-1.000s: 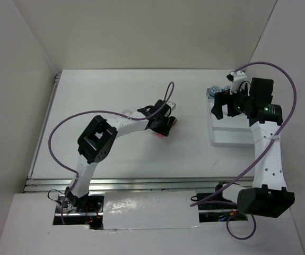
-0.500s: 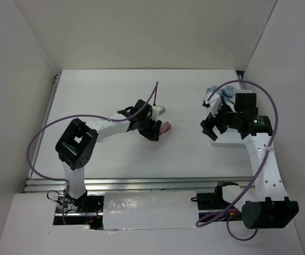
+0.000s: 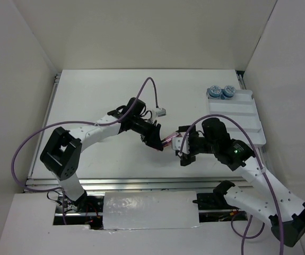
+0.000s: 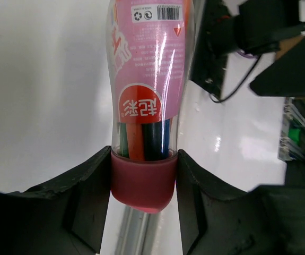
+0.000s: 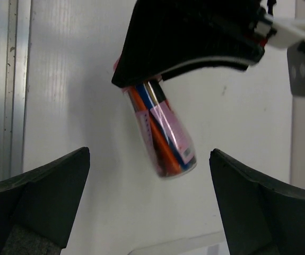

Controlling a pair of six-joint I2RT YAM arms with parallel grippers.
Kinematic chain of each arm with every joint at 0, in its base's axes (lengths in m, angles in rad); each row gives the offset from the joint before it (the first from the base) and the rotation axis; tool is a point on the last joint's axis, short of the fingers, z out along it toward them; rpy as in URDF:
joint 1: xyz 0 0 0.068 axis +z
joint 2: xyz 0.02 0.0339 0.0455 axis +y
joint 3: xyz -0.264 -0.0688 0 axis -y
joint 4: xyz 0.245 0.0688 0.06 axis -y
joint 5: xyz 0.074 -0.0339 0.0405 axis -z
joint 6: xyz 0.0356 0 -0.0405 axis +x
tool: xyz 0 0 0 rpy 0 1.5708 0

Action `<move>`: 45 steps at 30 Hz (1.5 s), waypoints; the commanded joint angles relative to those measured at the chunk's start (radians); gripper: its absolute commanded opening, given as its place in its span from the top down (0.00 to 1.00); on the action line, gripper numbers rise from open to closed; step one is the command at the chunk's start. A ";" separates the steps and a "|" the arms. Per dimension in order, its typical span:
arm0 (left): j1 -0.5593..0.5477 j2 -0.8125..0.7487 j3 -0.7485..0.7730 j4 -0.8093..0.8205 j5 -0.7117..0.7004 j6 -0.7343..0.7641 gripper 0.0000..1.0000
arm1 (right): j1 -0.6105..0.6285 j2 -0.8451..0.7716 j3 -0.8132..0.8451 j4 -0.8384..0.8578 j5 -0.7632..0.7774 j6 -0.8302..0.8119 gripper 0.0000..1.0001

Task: Sort the stationery into containers
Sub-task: Place the stationery in the storage box.

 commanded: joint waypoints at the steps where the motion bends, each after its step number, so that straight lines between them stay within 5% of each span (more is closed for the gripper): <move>1: -0.007 -0.069 -0.014 0.015 0.130 -0.035 0.82 | 0.106 0.014 0.004 0.106 0.060 -0.111 0.00; 4: -0.007 -0.085 -0.034 0.032 0.139 -0.066 0.82 | 0.171 0.044 -0.001 0.100 0.089 -0.154 0.02; 9: -0.007 -0.098 -0.041 0.044 0.162 -0.089 0.82 | 0.235 0.128 0.029 0.038 0.111 -0.193 0.18; 19: -0.007 -0.118 -0.067 0.080 0.178 -0.124 0.80 | 0.234 0.282 0.071 0.072 0.234 -0.215 0.30; 27: -0.002 -0.146 -0.100 0.112 0.195 -0.150 0.78 | 0.235 0.308 0.069 0.093 0.297 -0.227 0.53; 29: 0.001 -0.157 -0.106 0.129 0.190 -0.164 0.63 | 0.239 0.316 0.069 0.087 0.327 -0.230 0.66; 30: 0.004 -0.160 -0.107 0.129 0.181 -0.166 0.43 | 0.233 0.317 0.073 0.069 0.344 -0.230 0.74; 32: 0.015 -0.175 -0.107 0.104 0.129 -0.154 0.22 | 0.217 0.313 0.092 0.032 0.346 -0.214 0.84; 35: 0.052 -0.192 -0.110 0.075 0.074 -0.135 0.04 | 0.150 0.272 0.100 -0.026 0.338 -0.207 0.95; 45: 0.211 -0.147 -0.084 -0.046 0.110 -0.068 0.01 | -0.355 0.219 0.091 -0.324 0.382 -0.519 0.97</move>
